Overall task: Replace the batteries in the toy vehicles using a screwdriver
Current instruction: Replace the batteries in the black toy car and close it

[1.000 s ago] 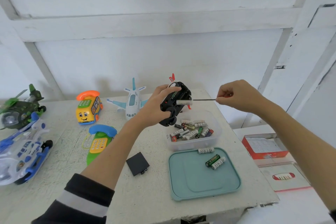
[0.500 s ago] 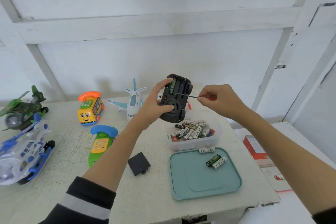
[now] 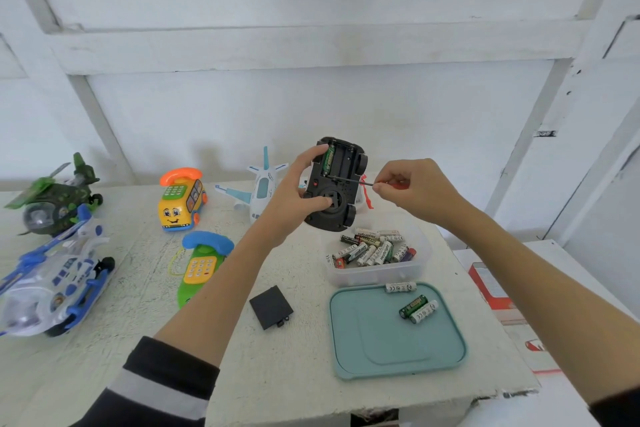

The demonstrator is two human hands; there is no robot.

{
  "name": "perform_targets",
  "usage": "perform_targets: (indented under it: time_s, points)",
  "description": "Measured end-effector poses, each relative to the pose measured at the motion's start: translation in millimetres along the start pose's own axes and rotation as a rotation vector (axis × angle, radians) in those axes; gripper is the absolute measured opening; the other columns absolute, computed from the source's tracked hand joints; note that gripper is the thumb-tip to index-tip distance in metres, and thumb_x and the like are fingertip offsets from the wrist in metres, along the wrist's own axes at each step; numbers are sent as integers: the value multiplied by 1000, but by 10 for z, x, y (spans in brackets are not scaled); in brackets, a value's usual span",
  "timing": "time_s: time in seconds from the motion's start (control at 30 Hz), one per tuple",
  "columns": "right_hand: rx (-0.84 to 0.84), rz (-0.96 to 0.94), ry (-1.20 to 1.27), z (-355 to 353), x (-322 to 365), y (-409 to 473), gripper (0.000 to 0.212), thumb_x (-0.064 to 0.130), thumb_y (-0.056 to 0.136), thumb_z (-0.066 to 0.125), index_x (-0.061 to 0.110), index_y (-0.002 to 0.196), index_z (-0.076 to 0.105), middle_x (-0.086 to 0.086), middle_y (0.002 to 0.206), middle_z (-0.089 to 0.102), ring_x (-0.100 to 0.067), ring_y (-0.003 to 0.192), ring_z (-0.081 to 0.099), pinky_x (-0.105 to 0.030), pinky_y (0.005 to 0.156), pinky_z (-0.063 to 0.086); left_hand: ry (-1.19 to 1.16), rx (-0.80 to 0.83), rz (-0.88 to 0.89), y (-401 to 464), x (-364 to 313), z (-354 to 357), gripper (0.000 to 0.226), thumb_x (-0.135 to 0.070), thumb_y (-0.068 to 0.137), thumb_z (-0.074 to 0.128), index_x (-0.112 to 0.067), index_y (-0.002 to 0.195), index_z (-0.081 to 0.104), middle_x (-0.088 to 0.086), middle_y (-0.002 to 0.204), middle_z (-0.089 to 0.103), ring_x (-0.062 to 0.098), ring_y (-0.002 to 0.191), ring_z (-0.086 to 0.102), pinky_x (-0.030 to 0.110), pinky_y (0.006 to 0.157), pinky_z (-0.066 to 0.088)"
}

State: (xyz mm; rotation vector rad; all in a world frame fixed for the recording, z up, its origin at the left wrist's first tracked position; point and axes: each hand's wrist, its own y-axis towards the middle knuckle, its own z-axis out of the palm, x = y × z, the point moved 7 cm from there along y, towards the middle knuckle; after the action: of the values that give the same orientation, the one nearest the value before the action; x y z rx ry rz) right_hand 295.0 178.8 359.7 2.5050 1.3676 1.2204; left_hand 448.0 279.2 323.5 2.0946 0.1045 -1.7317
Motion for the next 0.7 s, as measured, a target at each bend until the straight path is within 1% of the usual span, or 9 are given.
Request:
perform_targets:
  time_s: [0.1,0.17,0.3,0.37,0.47,0.53,0.6,0.63,0.7]
  points:
    - [5,-21,-15,20,47,-9,9,13,83,64,11,76,69,-2,60,63,-1,49,46,-12,54,37,-4,-6,-1,-11,-12,-15,76,16,84,57,-43,130,43,-22,128,43,15,79,71,25,72,57]
    - [3,-30,-30,27,66,-5,9,14,83,64,11,77,69,-1,60,63,0,48,47,-11,53,37,-8,-7,-2,-14,-13,-14,76,16,84,58,-43,130,43,-22,128,42,16,80,71,26,73,57]
    - [-4,-42,-63,44,92,11,9,15,83,64,9,78,69,-6,63,64,-2,49,48,-20,57,41,2,-7,6,-27,-17,6,76,17,84,58,-41,131,43,-22,128,43,19,82,71,27,74,58]
    - [0,-47,-81,66,112,12,10,15,83,63,8,78,69,-8,63,63,-10,52,47,-25,59,42,-2,-20,8,-33,-12,9,76,16,83,58,-43,129,44,-19,129,44,26,89,70,29,75,59]
    - [-33,-70,-108,83,143,-5,10,16,84,62,9,79,67,0,58,56,-11,51,43,-26,58,39,-30,-62,10,-29,-1,9,76,14,84,58,-45,129,44,-9,137,45,35,95,68,36,80,60]
    - [-70,-100,-147,94,158,-27,9,17,84,62,11,79,65,2,58,57,-8,50,43,-27,57,39,-64,-79,1,-23,15,13,76,13,84,59,-44,131,43,-3,143,43,35,98,67,43,87,58]
    - [-100,-131,-172,101,162,-61,8,17,85,62,12,81,65,2,58,57,-6,50,44,-26,56,38,-102,-86,-22,-12,44,8,76,6,80,63,-47,131,45,-1,144,42,34,106,65,50,93,54]
    - [-113,-147,-182,104,164,-82,7,17,85,61,12,82,65,2,58,58,-6,50,44,-25,55,37,-123,-87,-35,-10,52,8,76,1,76,65,-51,129,47,0,144,41,34,114,61,53,96,52]
    - [-129,-174,-195,106,164,-121,7,17,87,61,13,84,66,-1,58,60,-11,50,46,-27,53,38,-164,-82,-56,-6,61,10,75,-8,69,66,-57,123,50,3,146,40,33,130,48,57,100,47]
